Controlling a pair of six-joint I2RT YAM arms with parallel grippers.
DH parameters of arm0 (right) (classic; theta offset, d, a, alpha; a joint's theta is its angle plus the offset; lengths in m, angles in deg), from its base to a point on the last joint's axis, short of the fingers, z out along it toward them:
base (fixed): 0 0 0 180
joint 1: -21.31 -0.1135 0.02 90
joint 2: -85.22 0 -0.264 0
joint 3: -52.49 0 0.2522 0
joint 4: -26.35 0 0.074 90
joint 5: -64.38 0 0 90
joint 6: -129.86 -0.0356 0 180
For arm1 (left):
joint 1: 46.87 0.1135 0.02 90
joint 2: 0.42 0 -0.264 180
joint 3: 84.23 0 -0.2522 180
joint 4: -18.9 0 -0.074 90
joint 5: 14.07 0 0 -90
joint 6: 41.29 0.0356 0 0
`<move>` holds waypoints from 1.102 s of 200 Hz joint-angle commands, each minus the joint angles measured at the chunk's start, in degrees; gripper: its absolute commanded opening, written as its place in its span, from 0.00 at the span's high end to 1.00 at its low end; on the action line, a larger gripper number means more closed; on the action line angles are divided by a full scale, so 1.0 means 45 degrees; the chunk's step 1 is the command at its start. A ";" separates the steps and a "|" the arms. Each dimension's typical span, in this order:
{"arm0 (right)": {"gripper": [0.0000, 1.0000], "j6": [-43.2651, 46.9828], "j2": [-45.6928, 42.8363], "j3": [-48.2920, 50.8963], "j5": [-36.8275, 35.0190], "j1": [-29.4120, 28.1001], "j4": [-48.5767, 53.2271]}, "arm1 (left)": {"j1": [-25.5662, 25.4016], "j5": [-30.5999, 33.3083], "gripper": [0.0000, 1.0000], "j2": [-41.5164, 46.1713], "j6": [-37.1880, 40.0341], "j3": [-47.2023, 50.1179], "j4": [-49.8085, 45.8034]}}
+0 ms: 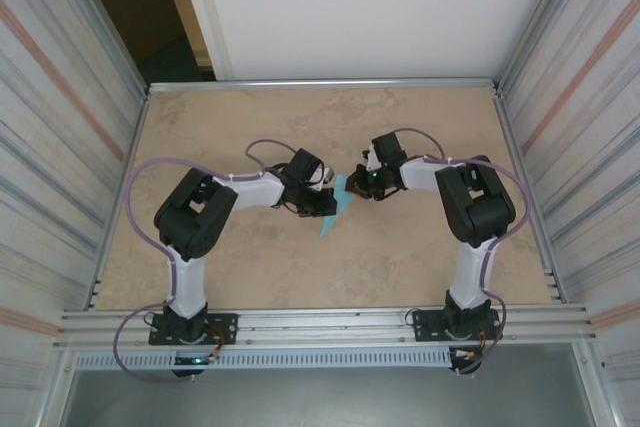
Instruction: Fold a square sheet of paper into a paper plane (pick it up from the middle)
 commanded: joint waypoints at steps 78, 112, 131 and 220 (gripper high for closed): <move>0.89 0.1114 0.1431 -0.1470 -0.0173 0.2016 0.0755 | -0.0063 0.0661 1.00 -0.0533 0.0305 0.0395 -0.1989; 0.89 0.1337 0.0744 -0.1774 -0.0078 0.2520 0.0715 | -0.0052 0.0689 1.00 -0.0545 0.0345 0.0248 -0.2034; 0.88 0.1410 -0.0315 -0.1443 0.0003 0.2477 0.0630 | -0.0052 0.0665 1.00 -0.0576 0.0359 0.0143 -0.2046; 0.89 0.0213 -0.1177 0.0356 -0.0457 -0.0276 0.0057 | -0.0052 0.0643 1.00 -0.0670 0.0365 -0.0072 -0.2028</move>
